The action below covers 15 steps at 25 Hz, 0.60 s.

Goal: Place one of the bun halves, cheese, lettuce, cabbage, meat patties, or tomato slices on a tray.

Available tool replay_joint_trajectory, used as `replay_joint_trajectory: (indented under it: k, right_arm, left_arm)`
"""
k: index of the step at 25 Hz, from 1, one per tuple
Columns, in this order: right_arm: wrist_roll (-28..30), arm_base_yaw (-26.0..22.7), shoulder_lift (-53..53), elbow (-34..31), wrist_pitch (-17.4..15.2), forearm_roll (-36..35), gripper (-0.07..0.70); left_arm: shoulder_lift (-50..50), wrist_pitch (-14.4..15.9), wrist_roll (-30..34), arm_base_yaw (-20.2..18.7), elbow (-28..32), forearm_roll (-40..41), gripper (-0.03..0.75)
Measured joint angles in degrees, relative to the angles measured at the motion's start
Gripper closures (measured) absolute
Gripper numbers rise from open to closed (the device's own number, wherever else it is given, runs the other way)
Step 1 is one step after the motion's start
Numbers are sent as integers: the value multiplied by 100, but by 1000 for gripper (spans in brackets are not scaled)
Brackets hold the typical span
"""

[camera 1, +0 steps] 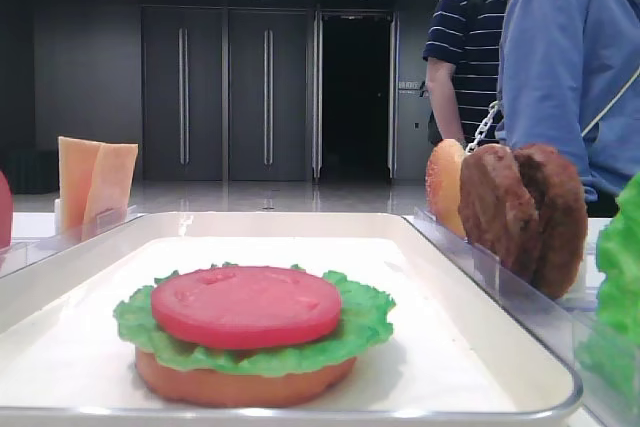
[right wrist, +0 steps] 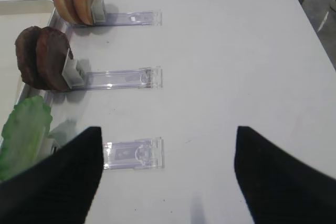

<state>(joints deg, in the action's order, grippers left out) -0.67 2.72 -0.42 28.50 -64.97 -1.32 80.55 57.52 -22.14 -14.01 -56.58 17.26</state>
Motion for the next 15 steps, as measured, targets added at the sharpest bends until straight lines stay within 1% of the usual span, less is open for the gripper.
replay_joint_trajectory:
  k: [8, 15]
  right_arm:
    - [0, 0, 0, 0, 0, 0, 107]
    - [0, 0, 0, 0, 0, 0, 107]
  left_arm:
    - [-788, 0, 0, 0, 764, -88, 377]
    - [-1789, 7, 0, 0, 1553, -167, 377]
